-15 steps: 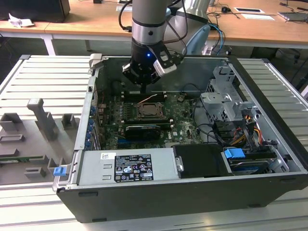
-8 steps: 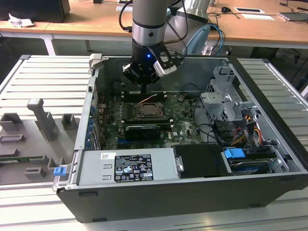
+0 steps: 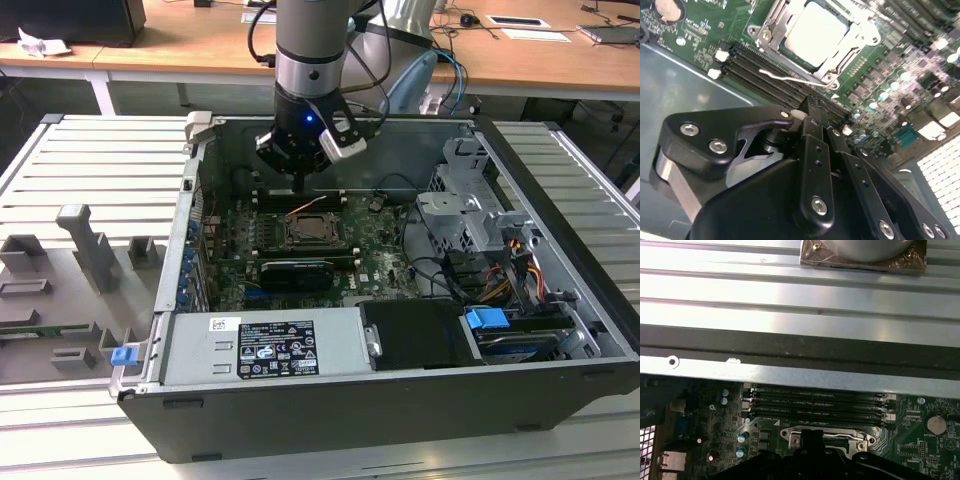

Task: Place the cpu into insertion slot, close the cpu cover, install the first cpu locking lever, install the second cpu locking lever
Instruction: 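Install the first cpu locking lever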

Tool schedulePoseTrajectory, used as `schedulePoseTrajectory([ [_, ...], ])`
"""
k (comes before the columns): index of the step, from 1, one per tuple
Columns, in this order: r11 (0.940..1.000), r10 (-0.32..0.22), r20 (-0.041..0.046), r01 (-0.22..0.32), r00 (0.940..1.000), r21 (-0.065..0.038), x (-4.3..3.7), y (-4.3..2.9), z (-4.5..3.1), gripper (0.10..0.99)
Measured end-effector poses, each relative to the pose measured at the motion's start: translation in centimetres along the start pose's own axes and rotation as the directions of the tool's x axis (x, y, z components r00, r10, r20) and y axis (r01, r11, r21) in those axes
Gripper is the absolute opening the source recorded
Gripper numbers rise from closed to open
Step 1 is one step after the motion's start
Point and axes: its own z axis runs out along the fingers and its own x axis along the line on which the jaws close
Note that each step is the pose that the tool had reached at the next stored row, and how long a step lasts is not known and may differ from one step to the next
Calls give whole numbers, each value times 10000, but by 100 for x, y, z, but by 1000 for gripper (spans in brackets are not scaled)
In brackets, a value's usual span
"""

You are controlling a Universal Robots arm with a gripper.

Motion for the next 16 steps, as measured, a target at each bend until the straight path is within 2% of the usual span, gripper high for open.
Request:
schedulePoseTrajectory([
  [1,10000,30,10,-30,10000,-91,-7,-2,9,106],
  [2,9999,40,15,-40,10000,-127,-9,-3,19,106],
  [4,9999,40,21,-40,10000,-139,-9,-7,52,106],
  [5,9999,36,58,-35,10000,-137,-9,-9,69,106],
  [6,9999,18,159,-16,9999,-127,-10,-11,78,106],
  [8,9999,-37,593,43,9982,-98,-10,-12,88,106],
  [9,9999,-50,705,57,9975,-93,-10,-12,97,106],
  [13,9999,-59,771,66,9970,-85,-11,-20,156,106],
  [16,9999,-62,788,69,9969,-78,-11,-22,168,106],
])
